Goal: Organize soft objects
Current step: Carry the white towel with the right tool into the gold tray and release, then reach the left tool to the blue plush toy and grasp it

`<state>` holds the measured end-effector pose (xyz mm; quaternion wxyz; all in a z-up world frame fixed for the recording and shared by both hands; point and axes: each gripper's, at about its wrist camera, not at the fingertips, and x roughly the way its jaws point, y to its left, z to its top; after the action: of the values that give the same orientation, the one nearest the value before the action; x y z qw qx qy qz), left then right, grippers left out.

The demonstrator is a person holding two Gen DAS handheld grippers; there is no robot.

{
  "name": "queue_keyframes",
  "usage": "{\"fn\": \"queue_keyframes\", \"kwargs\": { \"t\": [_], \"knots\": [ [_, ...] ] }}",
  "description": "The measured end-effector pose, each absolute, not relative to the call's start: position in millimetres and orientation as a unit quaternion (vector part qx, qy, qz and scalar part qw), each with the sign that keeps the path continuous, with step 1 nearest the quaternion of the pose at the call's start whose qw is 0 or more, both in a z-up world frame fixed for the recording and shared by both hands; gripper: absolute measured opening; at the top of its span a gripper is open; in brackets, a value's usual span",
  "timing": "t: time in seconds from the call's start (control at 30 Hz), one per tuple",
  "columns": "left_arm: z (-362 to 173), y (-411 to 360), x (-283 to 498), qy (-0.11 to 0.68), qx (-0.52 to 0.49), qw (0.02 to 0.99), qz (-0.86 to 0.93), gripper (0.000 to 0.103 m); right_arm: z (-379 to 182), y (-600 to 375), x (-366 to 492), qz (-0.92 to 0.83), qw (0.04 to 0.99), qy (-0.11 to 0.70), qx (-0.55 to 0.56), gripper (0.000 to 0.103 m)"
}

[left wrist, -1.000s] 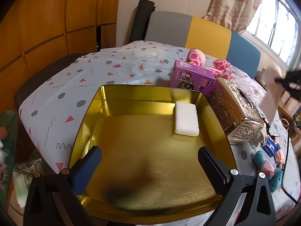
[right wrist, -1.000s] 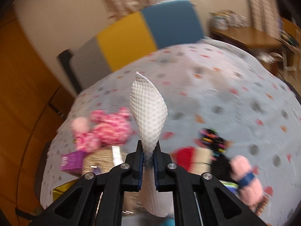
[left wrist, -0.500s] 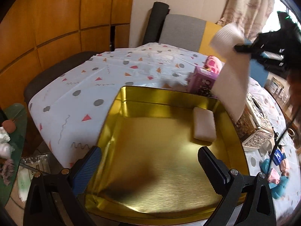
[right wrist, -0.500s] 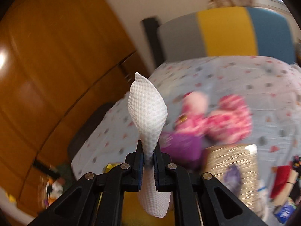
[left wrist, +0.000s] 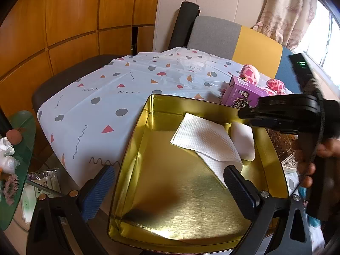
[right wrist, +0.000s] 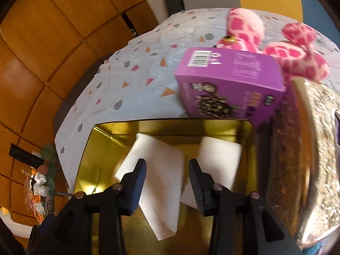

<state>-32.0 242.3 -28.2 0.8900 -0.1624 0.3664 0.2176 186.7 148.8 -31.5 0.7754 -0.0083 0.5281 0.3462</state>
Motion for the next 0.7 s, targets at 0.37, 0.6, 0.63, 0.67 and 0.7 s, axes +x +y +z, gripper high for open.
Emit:
{"fn": "queue_keyframes", "kwargs": {
  "t": [0.37, 0.6, 0.63, 0.67, 0.7],
  "knots": [
    [-23, 226, -28, 0.366, -0.137, 0.896, 0.211, 0.103, -1, 98, 153, 0.357, 0.809, 0.464, -0.044, 0.042],
    [-19, 213, -24, 0.364, -0.109, 0.902, 0.202, 0.103, 5, 56, 130, 0.348, 0.828, 0.436, -0.057, 0.042],
    [-18, 210, -23, 0.364, -0.106, 0.904, 0.199, 0.103, 7, 46, 127, 0.346, 0.831, 0.432, -0.052, 0.042],
    [-18, 209, -22, 0.364, -0.104, 0.905, 0.195, 0.103, 9, 39, 126, 0.344, 0.833, 0.431, -0.049, 0.042],
    [-18, 206, -22, 0.365, -0.102, 0.905, 0.193, 0.103, 9, 32, 125, 0.341, 0.835, 0.429, -0.046, 0.042]
  ]
}}
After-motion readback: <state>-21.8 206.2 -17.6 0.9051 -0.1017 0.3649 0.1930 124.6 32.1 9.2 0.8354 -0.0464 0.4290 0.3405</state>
